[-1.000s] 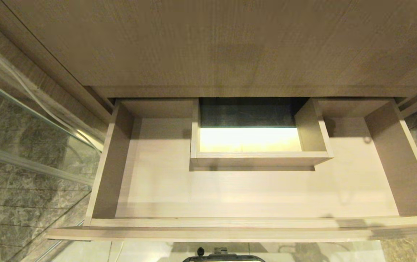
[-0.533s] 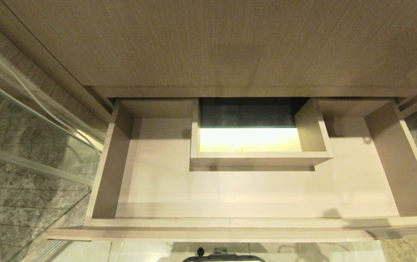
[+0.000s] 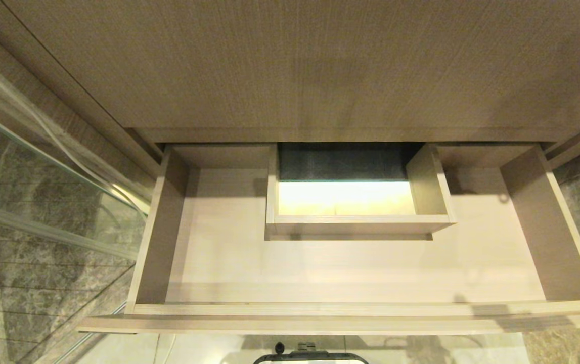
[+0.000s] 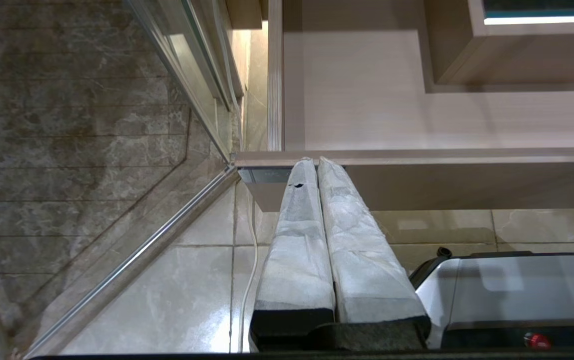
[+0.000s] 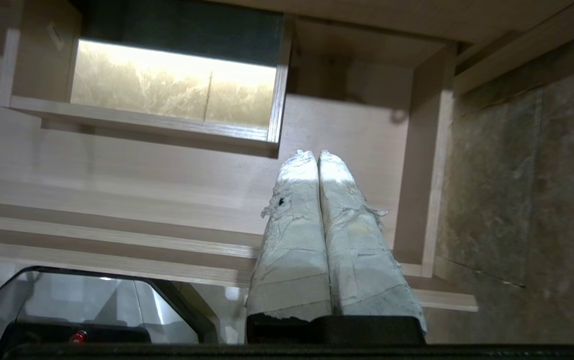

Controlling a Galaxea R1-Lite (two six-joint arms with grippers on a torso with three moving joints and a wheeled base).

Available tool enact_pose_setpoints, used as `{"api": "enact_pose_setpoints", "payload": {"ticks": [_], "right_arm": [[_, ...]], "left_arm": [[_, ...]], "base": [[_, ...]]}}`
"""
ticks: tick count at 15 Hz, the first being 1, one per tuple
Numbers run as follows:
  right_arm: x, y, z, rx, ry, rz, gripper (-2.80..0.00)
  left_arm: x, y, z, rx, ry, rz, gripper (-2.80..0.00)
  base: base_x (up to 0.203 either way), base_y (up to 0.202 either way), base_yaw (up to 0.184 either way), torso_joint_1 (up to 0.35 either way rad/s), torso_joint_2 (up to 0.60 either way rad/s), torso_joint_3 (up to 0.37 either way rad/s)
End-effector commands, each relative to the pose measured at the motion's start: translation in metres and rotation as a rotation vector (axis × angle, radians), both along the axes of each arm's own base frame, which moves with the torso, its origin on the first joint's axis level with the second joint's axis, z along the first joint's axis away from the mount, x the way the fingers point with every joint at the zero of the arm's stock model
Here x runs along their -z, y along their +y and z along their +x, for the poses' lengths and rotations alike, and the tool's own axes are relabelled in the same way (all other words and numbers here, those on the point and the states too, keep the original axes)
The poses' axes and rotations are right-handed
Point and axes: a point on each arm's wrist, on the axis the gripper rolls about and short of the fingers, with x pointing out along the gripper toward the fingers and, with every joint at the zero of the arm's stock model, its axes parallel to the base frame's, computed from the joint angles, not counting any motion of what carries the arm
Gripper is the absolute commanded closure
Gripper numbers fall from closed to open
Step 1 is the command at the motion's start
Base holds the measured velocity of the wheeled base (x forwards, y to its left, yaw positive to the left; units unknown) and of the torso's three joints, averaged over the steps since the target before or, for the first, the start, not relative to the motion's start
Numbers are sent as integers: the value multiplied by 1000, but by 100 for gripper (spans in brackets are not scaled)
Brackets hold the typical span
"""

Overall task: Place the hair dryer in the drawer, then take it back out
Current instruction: Pick up the hairdryer

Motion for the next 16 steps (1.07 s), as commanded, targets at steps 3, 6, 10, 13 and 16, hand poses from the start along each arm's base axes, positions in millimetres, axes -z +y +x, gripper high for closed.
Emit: {"api": "enact_pose_setpoints", "payload": {"ticks": [3, 6, 10, 13, 16], "right_arm": [[1, 3, -10, -2, -19, -10, 0], [0, 3, -11, -5, -26, -16, 0], [-2, 3, -12, -2, -44, -21, 0], [-2, 4, -17, 10, -52, -24, 0], [-2, 4, -18, 10, -58, -26, 0]], "left_arm": [[0, 0, 0, -1, 0, 0, 0], [0, 0, 0, -1, 0, 0, 0], [0, 0, 0, -1, 0, 0, 0], [0, 0, 0, 0, 0, 0, 0], [0, 0, 0, -1, 1, 0, 0]], "base": [[0, 0, 0, 242, -420, -169], [0, 0, 0, 78, -112, -49], [0, 0, 0, 124, -285, -126], [0, 0, 0, 312, -483, -213], [0, 0, 0, 289, -512, -228]]}}
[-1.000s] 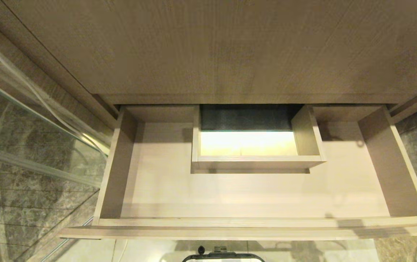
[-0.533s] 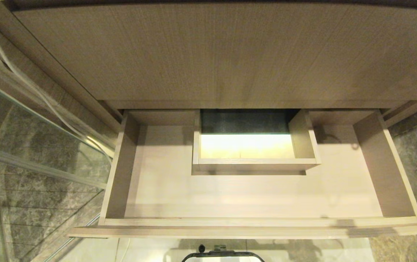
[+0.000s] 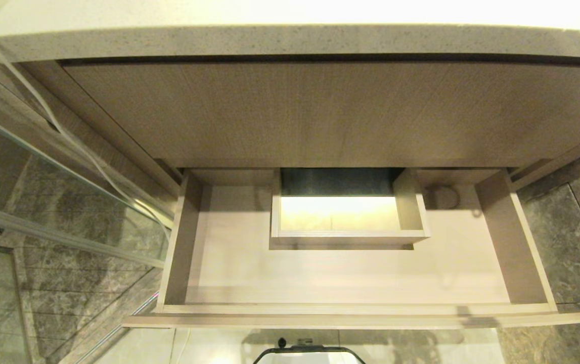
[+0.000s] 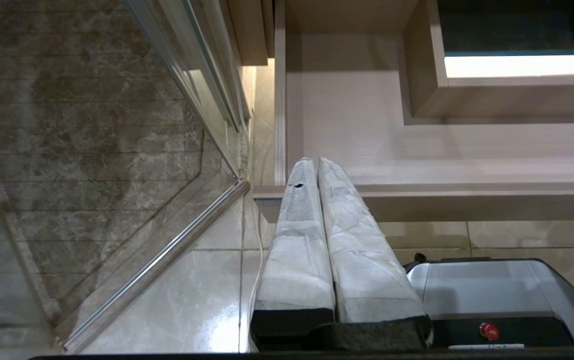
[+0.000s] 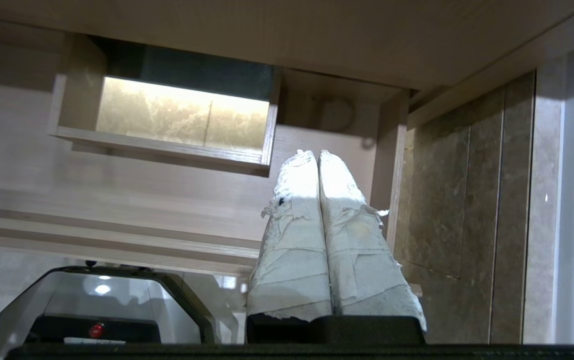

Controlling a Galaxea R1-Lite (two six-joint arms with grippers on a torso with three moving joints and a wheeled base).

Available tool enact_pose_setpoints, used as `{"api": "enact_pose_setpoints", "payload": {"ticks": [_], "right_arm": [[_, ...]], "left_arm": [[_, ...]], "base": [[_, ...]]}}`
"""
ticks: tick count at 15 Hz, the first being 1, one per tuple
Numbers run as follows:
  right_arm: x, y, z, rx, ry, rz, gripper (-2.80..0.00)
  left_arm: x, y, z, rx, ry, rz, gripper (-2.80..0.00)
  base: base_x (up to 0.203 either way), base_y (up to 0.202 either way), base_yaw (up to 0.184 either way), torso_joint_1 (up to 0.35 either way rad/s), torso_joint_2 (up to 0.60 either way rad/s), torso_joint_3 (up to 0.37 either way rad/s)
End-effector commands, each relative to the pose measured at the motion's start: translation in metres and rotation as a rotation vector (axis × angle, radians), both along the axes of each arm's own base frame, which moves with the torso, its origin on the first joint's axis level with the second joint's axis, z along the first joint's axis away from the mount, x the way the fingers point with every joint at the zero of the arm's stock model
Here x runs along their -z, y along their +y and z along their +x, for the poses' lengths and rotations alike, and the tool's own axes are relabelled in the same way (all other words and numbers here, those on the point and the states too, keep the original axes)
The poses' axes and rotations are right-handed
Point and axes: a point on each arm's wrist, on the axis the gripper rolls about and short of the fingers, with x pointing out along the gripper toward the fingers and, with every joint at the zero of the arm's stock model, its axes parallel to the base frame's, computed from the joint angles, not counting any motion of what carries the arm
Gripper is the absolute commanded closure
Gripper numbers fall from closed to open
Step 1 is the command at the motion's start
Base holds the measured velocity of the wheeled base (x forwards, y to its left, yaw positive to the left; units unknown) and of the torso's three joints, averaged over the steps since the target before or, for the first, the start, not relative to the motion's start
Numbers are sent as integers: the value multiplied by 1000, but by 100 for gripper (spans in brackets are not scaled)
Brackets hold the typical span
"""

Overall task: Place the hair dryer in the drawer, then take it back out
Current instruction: Pick up the hairdryer

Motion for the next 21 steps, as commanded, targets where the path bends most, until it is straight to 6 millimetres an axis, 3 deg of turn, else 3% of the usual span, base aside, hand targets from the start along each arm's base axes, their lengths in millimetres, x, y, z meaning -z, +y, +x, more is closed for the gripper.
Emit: {"api": "enact_pose_setpoints", "payload": {"ticks": [1, 10, 21], "right_arm": [[0, 0, 0, -1, -3, -2, 0], [3, -2, 9, 2, 35, 7, 0], [3, -6, 19, 68, 59, -2, 0]], "left_arm": [[0, 0, 0, -1, 0, 0, 0], [0, 0, 0, -1, 0, 0, 0], [0, 0, 0, -1, 0, 0, 0]], "base": [[0, 0, 0, 288, -517, -237], [0, 0, 0, 290, -539, -251], [0, 0, 0, 36, -17, 20]]}}
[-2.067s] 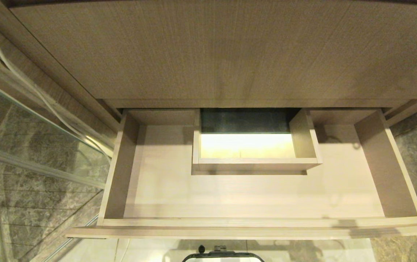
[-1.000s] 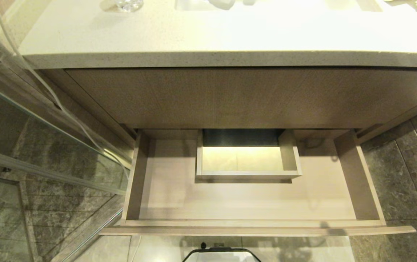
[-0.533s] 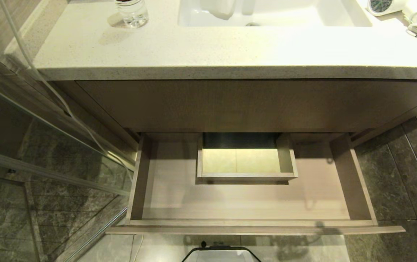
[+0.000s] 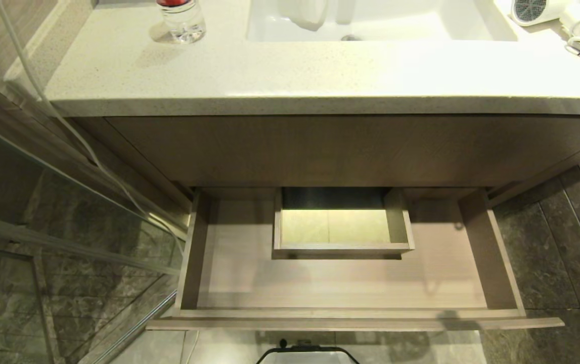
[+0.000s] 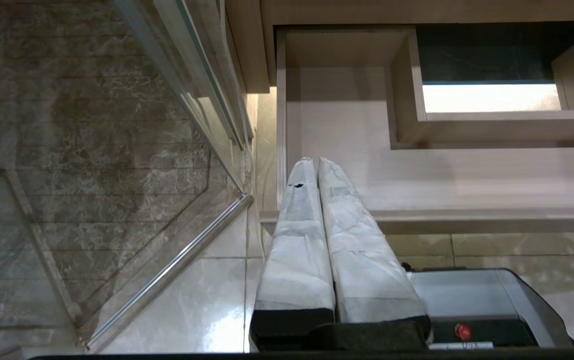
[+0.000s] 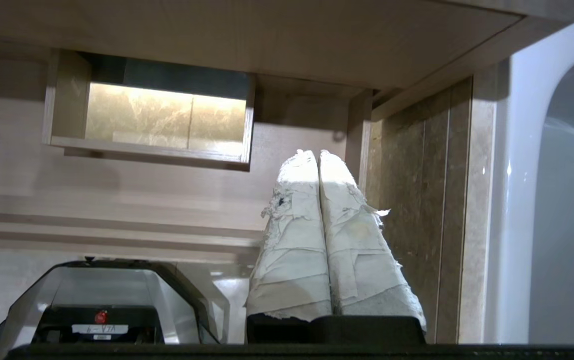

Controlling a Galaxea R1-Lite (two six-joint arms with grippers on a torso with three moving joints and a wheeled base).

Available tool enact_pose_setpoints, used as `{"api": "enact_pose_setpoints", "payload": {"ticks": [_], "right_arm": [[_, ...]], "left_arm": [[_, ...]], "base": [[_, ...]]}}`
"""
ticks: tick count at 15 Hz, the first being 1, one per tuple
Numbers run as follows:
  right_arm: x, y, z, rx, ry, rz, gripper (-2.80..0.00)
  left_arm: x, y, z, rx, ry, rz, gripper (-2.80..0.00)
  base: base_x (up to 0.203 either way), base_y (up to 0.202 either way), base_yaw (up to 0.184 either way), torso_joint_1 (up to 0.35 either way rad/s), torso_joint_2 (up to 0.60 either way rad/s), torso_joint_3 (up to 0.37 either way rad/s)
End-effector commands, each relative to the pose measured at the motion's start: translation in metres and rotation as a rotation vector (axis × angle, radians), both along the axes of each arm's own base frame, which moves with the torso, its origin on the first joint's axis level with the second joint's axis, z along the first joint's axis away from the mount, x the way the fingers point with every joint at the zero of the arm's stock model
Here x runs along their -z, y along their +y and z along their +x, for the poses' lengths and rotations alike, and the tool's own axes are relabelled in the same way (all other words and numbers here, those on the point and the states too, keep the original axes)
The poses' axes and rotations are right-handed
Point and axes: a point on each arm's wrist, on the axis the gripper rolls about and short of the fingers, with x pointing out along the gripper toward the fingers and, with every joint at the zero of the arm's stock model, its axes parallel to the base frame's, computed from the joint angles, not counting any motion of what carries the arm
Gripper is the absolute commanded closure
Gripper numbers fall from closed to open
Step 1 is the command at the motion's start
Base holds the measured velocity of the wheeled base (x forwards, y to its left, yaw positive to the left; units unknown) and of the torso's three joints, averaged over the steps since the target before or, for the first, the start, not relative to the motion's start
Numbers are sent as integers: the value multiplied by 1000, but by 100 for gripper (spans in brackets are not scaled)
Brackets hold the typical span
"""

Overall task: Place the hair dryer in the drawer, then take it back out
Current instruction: Pick up the hairdryer

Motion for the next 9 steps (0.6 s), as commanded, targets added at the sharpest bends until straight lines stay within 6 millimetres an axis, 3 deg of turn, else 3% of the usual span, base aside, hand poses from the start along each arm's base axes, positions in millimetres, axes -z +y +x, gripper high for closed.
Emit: {"api": "enact_pose_setpoints", "payload": {"ticks": [1, 9], "right_arm": [[-1, 0, 2, -1, 2, -3, 0], [-5, -1, 3, -1, -41, -15, 0]], "left_arm": [[0, 0, 0, -1, 0, 0, 0], [0, 0, 0, -1, 0, 0, 0]], "base": [[0, 0, 0, 238, -2, 233], [0, 0, 0, 305, -31, 266]]}}
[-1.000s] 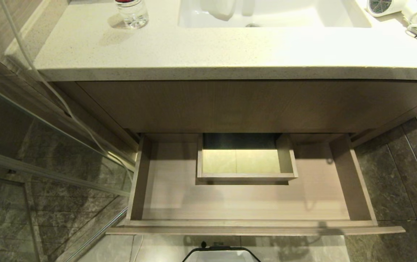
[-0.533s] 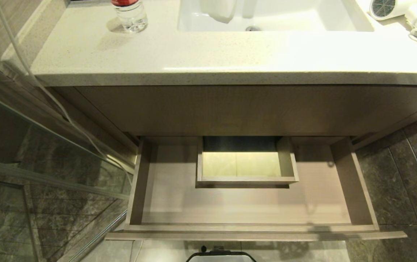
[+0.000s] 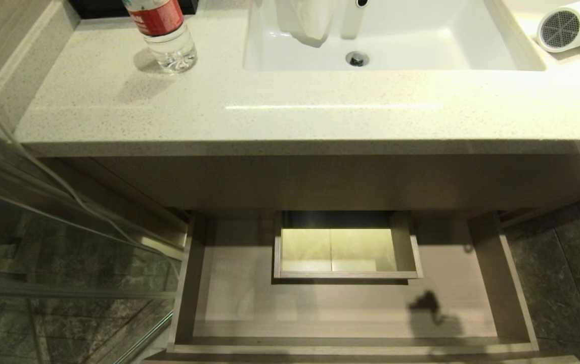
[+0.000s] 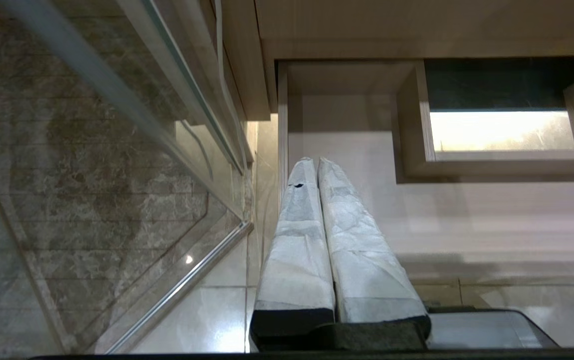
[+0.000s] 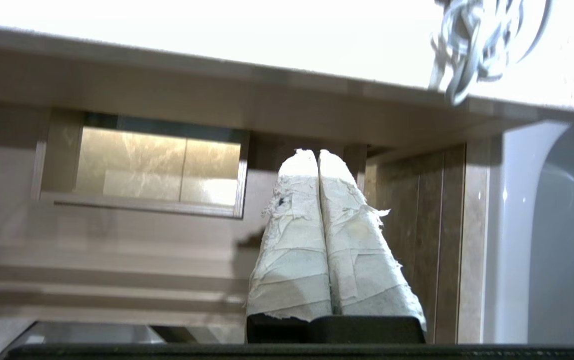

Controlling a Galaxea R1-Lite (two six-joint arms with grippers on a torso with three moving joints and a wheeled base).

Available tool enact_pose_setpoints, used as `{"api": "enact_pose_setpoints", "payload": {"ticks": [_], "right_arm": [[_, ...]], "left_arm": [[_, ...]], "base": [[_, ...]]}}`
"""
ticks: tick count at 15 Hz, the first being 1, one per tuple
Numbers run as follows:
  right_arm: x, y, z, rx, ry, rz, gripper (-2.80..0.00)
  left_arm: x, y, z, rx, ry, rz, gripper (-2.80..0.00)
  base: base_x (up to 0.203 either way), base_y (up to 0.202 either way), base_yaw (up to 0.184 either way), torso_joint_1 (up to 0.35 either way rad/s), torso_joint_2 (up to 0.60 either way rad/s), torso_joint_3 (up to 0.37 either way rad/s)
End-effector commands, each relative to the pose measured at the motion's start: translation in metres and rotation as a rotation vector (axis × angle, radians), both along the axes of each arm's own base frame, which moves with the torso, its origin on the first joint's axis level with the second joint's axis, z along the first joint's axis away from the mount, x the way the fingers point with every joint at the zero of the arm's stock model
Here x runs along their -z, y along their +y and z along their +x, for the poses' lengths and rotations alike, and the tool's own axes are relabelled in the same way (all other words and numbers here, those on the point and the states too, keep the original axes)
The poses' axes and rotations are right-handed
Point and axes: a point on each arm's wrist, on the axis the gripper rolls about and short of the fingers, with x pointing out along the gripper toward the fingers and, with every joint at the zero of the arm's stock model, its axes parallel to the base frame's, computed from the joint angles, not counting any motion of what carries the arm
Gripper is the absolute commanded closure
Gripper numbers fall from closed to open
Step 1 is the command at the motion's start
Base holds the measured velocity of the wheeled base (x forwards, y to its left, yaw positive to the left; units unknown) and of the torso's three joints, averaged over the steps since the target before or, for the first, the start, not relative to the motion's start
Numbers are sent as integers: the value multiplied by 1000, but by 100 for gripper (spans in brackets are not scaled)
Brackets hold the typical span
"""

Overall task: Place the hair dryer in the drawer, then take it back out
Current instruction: Pick up the hairdryer

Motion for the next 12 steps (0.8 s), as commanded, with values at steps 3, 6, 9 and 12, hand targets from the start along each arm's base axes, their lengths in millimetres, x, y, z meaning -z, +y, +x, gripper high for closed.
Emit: {"api": "enact_pose_setpoints", "payload": {"ticks": [3, 6, 9, 12], "right_arm": [[0, -1, 5, -2, -3, -5, 0], [-3, -3, 13, -3, -18, -20, 0], [-4, -4, 17, -3, -21, -37, 0], [-11, -11, 37, 15, -46, -65, 0]], "left_arm": [[0, 0, 0, 1, 0, 0, 0], [0, 0, 0, -1, 0, 0, 0], [0, 0, 0, 1, 0, 0, 0], [0, 0, 0, 1, 0, 0, 0]], "base": [[0, 0, 0, 338, -97, 236], [0, 0, 0, 355, -139, 216], [0, 0, 0, 354, -162, 184], [0, 0, 0, 123, -55, 57]]}}
